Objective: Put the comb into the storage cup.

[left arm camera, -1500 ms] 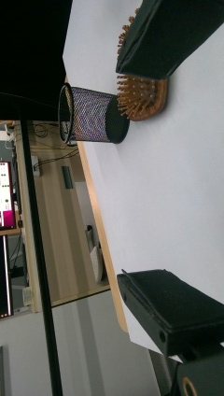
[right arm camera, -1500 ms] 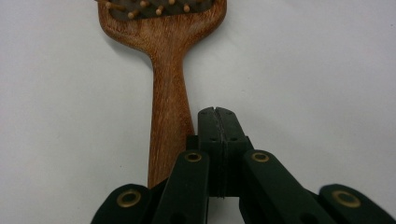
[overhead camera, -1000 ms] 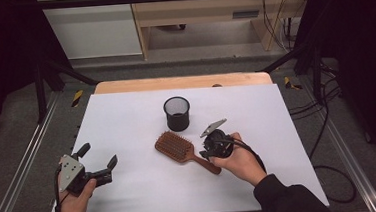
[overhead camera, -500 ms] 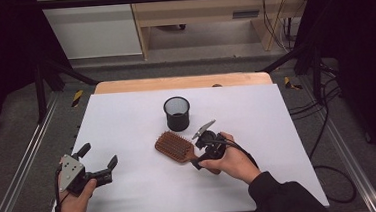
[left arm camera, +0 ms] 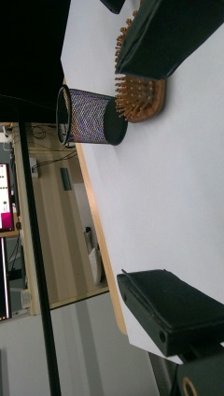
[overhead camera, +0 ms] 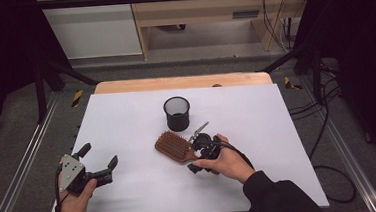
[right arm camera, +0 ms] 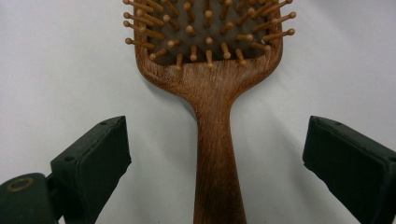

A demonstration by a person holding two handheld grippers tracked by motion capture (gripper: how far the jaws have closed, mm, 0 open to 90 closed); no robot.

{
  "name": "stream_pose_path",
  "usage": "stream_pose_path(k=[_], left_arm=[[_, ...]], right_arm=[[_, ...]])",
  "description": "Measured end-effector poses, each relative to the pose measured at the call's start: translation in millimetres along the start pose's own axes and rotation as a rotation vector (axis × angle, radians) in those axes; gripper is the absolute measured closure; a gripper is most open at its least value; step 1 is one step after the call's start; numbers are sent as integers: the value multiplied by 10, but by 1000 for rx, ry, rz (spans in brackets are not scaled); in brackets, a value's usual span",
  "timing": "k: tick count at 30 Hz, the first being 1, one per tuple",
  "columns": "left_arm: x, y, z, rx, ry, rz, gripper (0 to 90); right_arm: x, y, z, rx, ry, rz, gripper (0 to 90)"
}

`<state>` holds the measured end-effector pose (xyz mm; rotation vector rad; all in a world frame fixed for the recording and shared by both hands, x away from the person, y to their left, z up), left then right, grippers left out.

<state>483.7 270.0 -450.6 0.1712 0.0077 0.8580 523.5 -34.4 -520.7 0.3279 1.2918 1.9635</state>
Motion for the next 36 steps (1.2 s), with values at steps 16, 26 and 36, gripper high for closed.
stream_pose_path(k=[16,26,36], left_arm=[[0,0,2,-1,-1,-1,19],[-2,-2,2,0,-2,-3,19],[-3,-4,2,1,-3,-3,19]], right_arm=[[30,-65,20,29,12,-4,199],[25,-64,26,56,8,7,486],[14,-67,34,68,11,10,589]])
Point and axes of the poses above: each handheld gripper's, and its own axes: y roughly backward along the jaws, z roughly out of its top, x roughly to its left, the point moved 8 cm from there along -y, roughly forward along the jaws, and after that the axes turned 14 degrees about -z, right-handed, at the moved point
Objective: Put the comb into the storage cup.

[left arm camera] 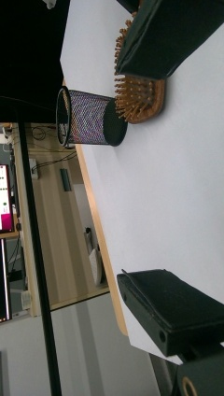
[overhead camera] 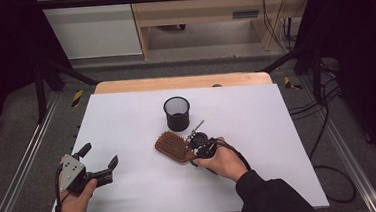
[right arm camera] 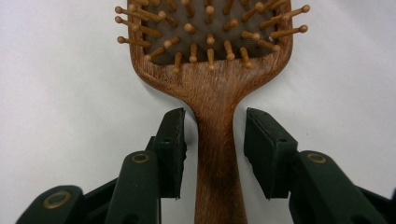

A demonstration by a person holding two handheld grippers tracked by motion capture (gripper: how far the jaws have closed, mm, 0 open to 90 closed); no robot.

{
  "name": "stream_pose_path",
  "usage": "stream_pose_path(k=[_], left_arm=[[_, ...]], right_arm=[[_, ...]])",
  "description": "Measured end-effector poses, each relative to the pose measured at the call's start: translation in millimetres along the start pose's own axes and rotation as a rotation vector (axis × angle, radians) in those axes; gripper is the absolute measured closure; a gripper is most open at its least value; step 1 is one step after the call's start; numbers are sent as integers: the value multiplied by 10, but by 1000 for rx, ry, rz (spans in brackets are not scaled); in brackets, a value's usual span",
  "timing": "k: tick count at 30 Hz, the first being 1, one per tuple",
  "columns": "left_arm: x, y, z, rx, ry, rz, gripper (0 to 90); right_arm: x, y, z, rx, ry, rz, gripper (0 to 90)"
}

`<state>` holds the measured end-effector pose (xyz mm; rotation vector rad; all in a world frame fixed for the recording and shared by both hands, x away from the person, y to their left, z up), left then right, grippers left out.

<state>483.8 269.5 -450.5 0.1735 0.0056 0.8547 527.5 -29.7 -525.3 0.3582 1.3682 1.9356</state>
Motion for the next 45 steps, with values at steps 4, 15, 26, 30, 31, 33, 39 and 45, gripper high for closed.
stream_pose_path(k=[4,15,26,30,31,33,39,45], left_arm=[[-1,0,0,0,0,0,19],[-1,-1,0,0,0,0,20],[-5,-6,-2,1,-1,-2,20],[-6,-5,-1,1,-1,-3,20],[-6,-5,-1,1,-1,-3,20],[-8,-5,0,1,-2,-3,20],[-6,-1,2,-1,-1,-2,20],[5,2,1,-1,1,1,20]], right_arm=[[11,2,9,7,7,2,610],[9,-5,17,8,17,-8,650],[24,-5,7,6,45,-36,685],[27,-4,4,8,49,-37,707],[29,-3,3,9,53,-36,716],[27,-3,3,11,54,-35,721],[25,-3,6,19,44,-28,726],[28,6,-4,-3,40,-42,728]])
Point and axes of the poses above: each handheld gripper's, and its own axes: y roughly backward along the jaws, z roughly out of its top, x roughly to its left, the point moved 8 cm from there along -y, roughly forward along the jaws, and after that the axes turned 14 degrees about -z, right-handed, at the moved point
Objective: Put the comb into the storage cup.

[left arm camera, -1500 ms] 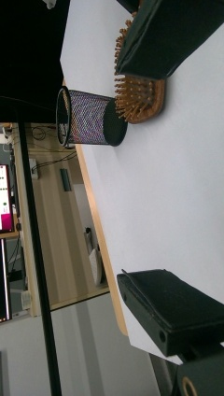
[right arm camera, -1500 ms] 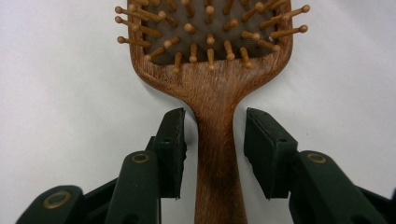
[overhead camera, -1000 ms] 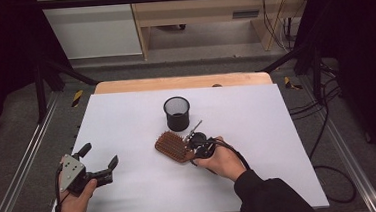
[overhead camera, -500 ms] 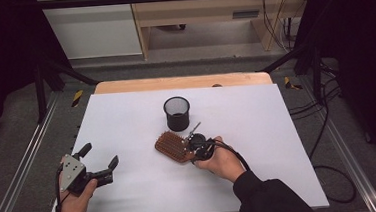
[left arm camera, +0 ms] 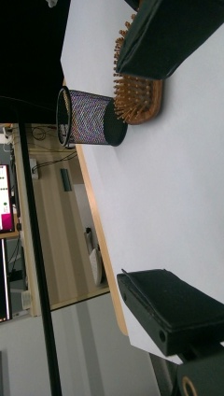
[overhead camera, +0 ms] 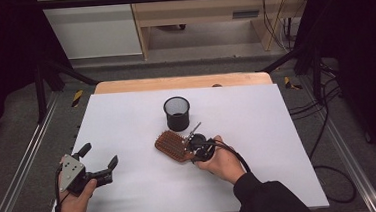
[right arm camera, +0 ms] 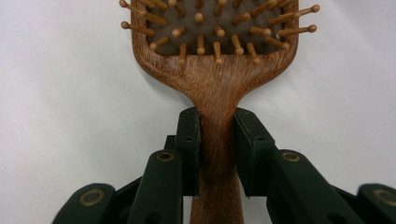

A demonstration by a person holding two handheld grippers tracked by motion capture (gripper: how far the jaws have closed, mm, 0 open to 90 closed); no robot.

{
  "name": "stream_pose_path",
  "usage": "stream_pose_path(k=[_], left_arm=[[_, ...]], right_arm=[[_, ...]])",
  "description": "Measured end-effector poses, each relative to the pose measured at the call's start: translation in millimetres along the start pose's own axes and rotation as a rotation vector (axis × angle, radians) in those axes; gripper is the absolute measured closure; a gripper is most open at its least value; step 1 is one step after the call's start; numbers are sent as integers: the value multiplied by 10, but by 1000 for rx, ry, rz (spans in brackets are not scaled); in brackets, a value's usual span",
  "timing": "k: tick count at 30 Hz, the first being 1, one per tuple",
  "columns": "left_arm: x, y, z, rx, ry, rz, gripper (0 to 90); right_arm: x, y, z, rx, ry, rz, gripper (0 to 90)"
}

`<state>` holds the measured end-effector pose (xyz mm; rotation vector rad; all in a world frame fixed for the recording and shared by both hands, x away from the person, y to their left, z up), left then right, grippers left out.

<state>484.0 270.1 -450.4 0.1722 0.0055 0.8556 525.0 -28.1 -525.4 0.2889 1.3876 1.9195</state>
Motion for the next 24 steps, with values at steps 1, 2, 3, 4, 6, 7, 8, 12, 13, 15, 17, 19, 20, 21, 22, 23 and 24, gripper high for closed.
stream_pose_path(k=[1,2,3,4,6,7,8,12,13,15,17,19,20,21,22,23,24], left_arm=[[1,-1,0,0,0,0,20],[2,-2,0,0,0,0,20],[2,-3,0,0,0,0,20],[3,-3,1,0,0,1,20],[4,-2,3,-2,2,1,20],[4,-2,3,-2,2,2,20],[5,-2,3,-3,4,2,20],[-11,-10,0,2,6,-2,20],[-21,-13,3,2,6,-2,20],[-49,-17,13,3,6,-10,20],[-90,-21,34,1,2,-16,20],[-148,-41,39,6,-7,-29,21],[-174,-54,40,7,-9,-35,20],[-195,-65,40,14,-17,-37,21],[-204,-69,45,14,-20,-37,20],[-210,-69,58,8,-17,-36,21],[-213,-65,71,3,-12,-36,21]], right_arm=[[-6,7,-17,-17,0,-2,728],[-6,7,-17,-17,0,-2,728],[-10,16,-30,-21,-3,-4,728],[-18,26,-43,-29,-8,-9,728],[-46,59,-71,-53,-23,-6,728],[-67,81,-86,-66,-31,-12,728],[-88,108,-102,-80,-38,-14,728],[-186,218,-171,-137,-68,-24,728],[-211,244,-191,-154,-76,-26,728],[-288,309,-253,-205,-97,-41,728],[-310,331,-272,-222,-109,-43,728],[-334,367,-309,-248,-125,-37,728],[-340,378,-330,-254,-124,-35,728],[-340,386,-352,-256,-128,-33,728],[-341,390,-373,-262,-129,-30,729],[-341,390,-386,-264,-129,-31,728],[-337,395,-404,-263,-128,-29,728]])
Point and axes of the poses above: each handheld gripper's, and its own axes: y roughly backward along the jaws, z roughly out of its top, x roughly to its left, the point moved 8 cm from there along -y, roughly forward along the jaws, and after that the axes turned 14 degrees about -z, right-handed, at the moved point
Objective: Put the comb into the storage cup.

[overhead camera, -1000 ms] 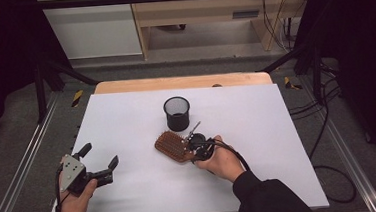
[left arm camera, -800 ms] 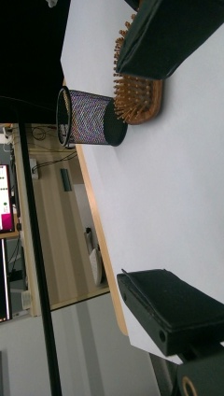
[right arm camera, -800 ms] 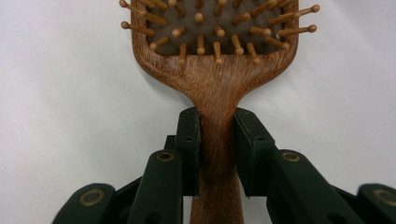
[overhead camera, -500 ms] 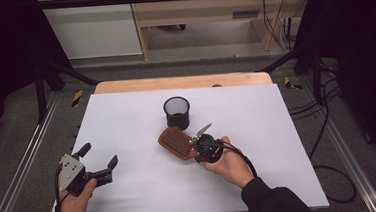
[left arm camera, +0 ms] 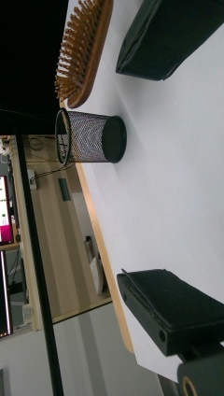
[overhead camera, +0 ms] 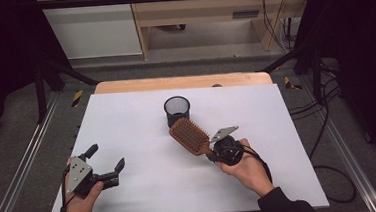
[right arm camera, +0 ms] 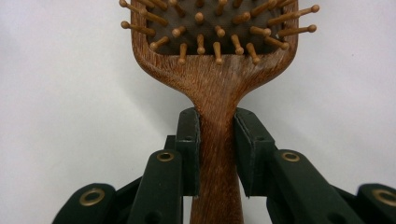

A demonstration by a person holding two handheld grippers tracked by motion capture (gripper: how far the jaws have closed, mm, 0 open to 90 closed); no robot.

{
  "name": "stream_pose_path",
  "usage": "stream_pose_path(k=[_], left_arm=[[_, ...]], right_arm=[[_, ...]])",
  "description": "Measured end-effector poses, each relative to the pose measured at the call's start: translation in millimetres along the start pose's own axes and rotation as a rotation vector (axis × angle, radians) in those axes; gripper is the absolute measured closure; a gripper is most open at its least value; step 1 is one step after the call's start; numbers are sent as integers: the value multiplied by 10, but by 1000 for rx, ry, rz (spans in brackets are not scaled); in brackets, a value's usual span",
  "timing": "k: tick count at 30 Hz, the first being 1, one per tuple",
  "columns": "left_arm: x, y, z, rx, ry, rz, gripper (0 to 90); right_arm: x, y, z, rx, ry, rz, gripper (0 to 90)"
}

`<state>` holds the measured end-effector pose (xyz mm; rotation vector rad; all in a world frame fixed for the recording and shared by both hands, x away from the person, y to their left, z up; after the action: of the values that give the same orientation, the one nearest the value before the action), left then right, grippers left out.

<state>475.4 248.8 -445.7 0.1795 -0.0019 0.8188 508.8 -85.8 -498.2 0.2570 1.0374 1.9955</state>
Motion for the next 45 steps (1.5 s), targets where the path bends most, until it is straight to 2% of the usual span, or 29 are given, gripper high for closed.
stream_pose_path(k=[3,6,8,12,13,20,22,23,25,27,29,34,39,45], left_arm=[[-7,14,27,-13,18,4,22],[-41,14,58,-24,40,-9,22],[-76,-8,95,-28,48,-25,22],[-168,-107,215,-30,53,-69,22],[-196,-141,253,-32,54,-79,22],[-448,-534,488,-33,117,-192,24],[-519,-664,536,-22,136,-217,27],[-554,-729,555,-16,145,-232,28],[-613,-849,590,-12,168,-255,29],[-665,-959,610,-4,175,-272,30],[-694,-1048,621,-2,188,-279,32],[-760,-1200,632,-16,267,-310,35],[-837,-1283,689,-19,263,-329,34],[-884,-1345,737,-29,283,-338,34]], right_arm=[[9,22,-37,-5,5,3,728],[-9,40,-45,-27,4,-9,728],[-45,73,-31,-65,-14,-16,728],[-84,124,-15,-98,-39,-22,728],[-107,164,1,-123,-48,-24,728],[-109,211,16,-185,-66,-47,728],[-97,225,33,-209,-74,-42,728],[-85,238,55,-231,-61,-43,728],[-81,245,66,-244,-64,-42,728],[-72,260,86,-266,-63,-46,728],[-58,288,112,-297,-70,-51,728],[-39,320,155,-337,-78,-48,728],[-3,332,179,-356,-78,-40,728],[42,360,227,-384,-78,-34,728]])
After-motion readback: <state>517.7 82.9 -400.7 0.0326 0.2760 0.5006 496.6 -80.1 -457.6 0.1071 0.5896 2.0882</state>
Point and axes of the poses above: each handheld gripper's, and its own axes: y roughly backward along the jaws, z roughly out of its top, x roughly to its left, the point moved 8 cm from there along -y, roughly forward along the jaws, and after that the axes turned 14 degrees about -z, right-handed, at the moved point
